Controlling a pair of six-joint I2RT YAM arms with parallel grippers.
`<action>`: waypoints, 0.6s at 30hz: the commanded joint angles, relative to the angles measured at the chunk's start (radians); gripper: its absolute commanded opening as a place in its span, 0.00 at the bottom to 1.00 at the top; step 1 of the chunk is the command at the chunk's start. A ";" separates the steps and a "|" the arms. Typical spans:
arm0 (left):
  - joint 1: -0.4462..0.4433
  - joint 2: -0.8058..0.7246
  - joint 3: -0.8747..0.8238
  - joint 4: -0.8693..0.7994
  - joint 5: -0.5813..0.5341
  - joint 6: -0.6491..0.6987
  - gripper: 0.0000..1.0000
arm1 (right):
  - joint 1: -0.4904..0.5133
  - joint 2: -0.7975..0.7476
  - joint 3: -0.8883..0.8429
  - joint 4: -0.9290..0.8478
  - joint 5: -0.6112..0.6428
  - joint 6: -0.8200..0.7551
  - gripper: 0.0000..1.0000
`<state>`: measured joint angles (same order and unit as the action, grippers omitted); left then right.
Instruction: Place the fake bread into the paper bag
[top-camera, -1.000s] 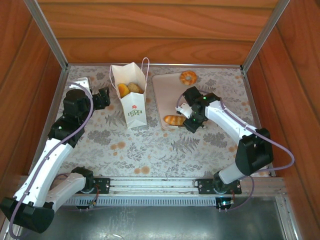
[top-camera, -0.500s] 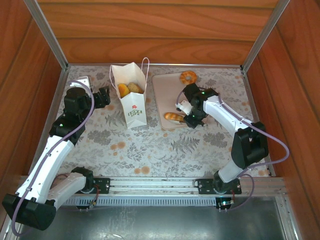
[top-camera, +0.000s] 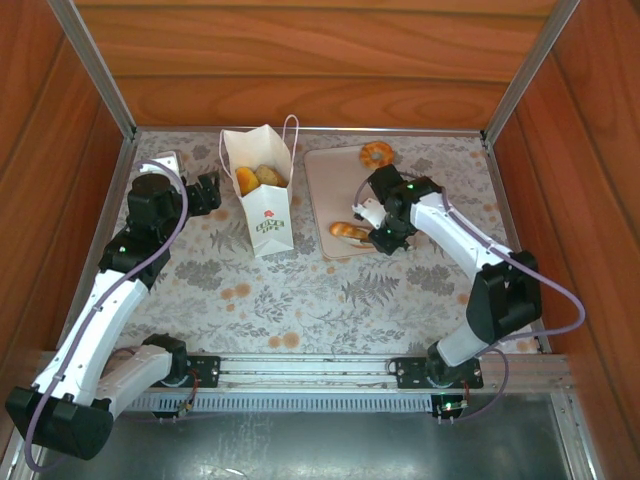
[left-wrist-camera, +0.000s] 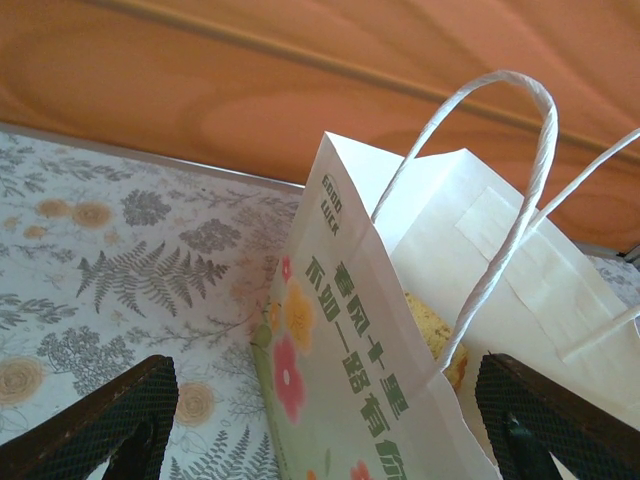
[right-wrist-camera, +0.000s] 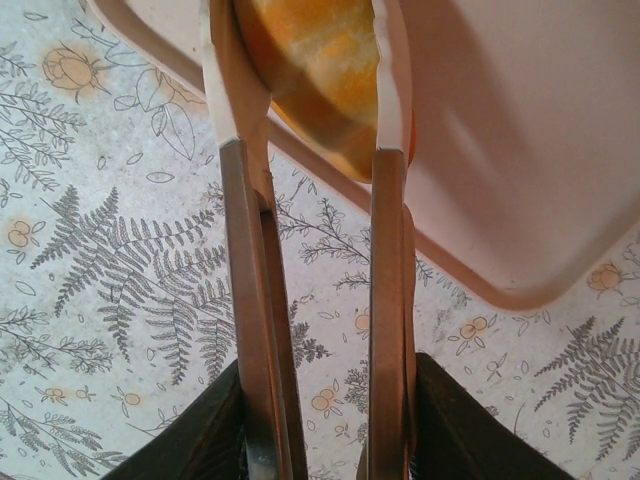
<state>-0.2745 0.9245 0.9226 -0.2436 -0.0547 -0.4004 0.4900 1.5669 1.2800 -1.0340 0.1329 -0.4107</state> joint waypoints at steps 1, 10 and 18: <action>0.008 0.015 0.014 0.021 0.031 -0.034 0.82 | -0.002 -0.051 0.008 -0.005 0.030 0.013 0.33; 0.040 0.053 0.038 0.000 0.064 -0.105 0.83 | -0.002 -0.131 0.038 -0.015 0.056 0.081 0.31; 0.050 0.054 0.030 -0.008 0.101 -0.173 0.84 | -0.001 -0.226 0.054 -0.042 0.019 0.187 0.29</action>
<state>-0.2329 0.9833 0.9379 -0.2474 0.0216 -0.5282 0.4904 1.3800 1.2930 -1.0557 0.1745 -0.2893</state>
